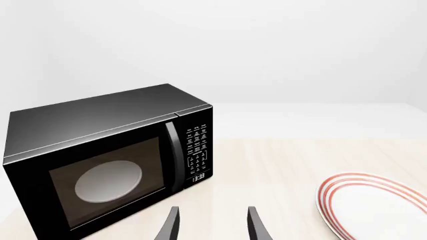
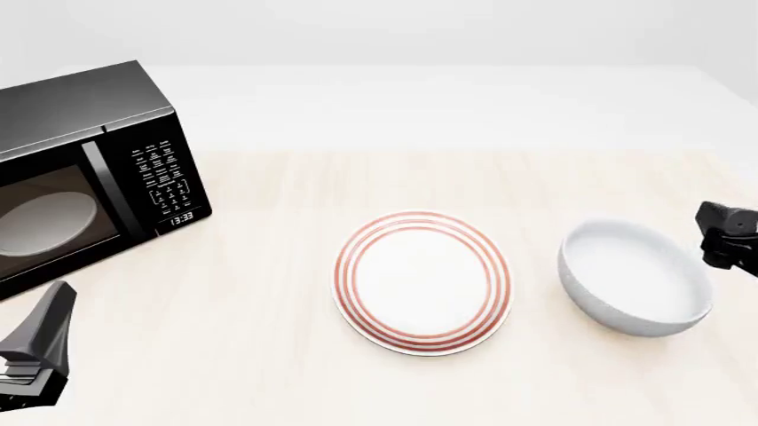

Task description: Put the white bowl to the right of the plate.

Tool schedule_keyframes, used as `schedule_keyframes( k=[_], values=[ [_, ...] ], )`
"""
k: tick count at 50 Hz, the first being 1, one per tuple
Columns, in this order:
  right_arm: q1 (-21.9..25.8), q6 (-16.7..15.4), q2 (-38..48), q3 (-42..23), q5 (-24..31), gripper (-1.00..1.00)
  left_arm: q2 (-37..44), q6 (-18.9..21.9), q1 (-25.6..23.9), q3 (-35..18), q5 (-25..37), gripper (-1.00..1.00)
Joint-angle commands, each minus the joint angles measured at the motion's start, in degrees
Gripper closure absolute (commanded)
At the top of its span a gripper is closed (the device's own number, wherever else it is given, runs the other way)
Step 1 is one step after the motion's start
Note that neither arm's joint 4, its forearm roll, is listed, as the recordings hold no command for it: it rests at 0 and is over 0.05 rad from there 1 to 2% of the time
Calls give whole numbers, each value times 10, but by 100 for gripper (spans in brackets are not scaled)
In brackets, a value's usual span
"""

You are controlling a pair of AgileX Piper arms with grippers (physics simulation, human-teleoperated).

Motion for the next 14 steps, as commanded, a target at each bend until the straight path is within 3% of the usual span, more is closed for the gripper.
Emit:
schedule_keyframes(
  k=[1, 10, 12, 14],
  values=[
    [71, -2, -156, 15, 71, -100, 0, 0, 0, 0, 0, -100],
    [121, 28, -220, 25, 106, -100, 0, 0, 0, 0, 0, -100],
    [140, 40, -247, 4, 136, -100, 0, 0, 0, 0, 0, -100],
    [180, 27, -261, -34, 175, -100, 0, 0, 0, 0, 0, -100]
  ],
)
